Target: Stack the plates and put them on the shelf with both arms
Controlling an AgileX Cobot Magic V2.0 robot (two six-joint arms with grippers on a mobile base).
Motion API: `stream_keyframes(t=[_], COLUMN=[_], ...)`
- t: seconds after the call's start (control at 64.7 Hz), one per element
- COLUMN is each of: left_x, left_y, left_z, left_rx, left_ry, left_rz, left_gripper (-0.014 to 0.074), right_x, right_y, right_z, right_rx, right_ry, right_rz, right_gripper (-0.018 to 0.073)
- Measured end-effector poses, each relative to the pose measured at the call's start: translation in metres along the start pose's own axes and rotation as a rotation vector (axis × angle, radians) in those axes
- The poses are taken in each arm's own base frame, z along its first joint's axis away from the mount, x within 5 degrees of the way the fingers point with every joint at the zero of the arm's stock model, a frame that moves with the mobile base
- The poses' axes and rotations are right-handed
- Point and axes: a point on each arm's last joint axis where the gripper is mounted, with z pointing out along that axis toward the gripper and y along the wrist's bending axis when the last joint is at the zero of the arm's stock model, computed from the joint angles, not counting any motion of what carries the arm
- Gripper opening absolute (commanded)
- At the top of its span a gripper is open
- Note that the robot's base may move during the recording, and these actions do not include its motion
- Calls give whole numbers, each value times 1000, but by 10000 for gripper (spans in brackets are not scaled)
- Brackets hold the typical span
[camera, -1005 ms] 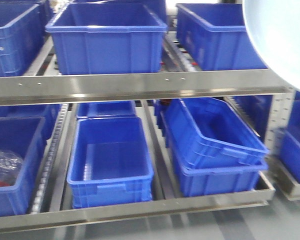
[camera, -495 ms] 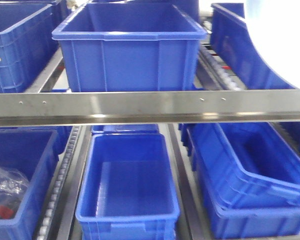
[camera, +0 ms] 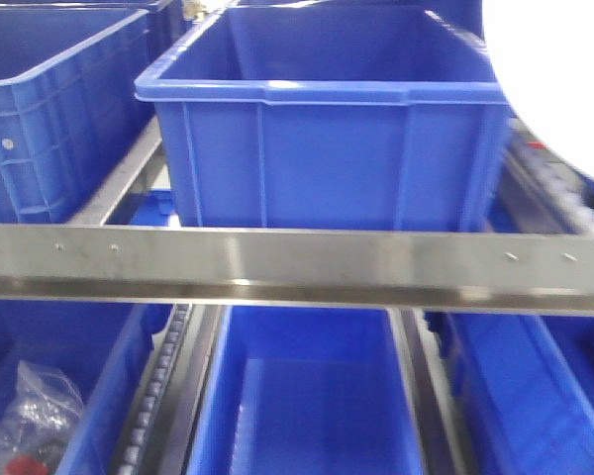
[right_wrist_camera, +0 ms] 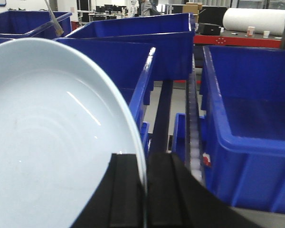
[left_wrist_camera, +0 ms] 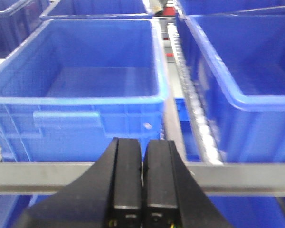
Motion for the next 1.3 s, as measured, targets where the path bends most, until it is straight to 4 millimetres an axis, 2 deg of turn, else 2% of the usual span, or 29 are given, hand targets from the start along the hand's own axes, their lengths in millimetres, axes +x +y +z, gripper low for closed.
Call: stream_keyframes(t=[1.299], left_x=[0], left_y=[0], left_z=[0], left_rx=[0], left_ry=[0], left_rz=[0], left_gripper=[82], right_x=[0], right_y=[0], right_z=[0], right_rx=[0], right_ry=[0], right_rz=[0], right_gripper=[56])
